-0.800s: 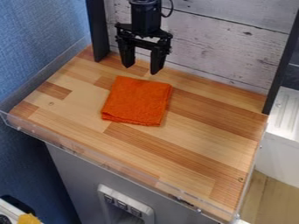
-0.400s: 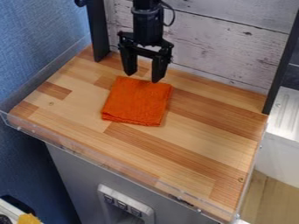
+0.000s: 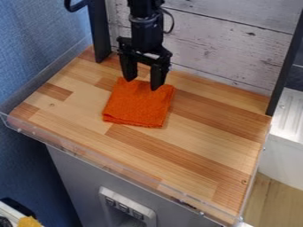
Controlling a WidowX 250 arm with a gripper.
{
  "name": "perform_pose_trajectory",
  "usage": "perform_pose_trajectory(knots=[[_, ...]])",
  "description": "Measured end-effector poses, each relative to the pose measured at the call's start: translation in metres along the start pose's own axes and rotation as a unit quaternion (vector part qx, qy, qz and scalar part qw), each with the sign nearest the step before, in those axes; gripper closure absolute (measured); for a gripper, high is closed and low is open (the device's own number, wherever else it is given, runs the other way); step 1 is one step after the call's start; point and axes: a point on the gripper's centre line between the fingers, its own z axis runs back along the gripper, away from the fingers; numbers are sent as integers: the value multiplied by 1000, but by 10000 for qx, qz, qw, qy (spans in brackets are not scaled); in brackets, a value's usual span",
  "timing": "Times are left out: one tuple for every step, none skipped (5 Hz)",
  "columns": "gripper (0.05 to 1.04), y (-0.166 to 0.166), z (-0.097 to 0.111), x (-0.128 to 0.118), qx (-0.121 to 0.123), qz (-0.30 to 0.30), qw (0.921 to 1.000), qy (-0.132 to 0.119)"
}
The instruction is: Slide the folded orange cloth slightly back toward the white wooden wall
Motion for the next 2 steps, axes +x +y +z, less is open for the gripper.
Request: perform_pose_trajectory(knots=[[133,-2,-3,-11,51,-152,9997,-161],[412,2,-12,-23,105,-247,9993,-249]])
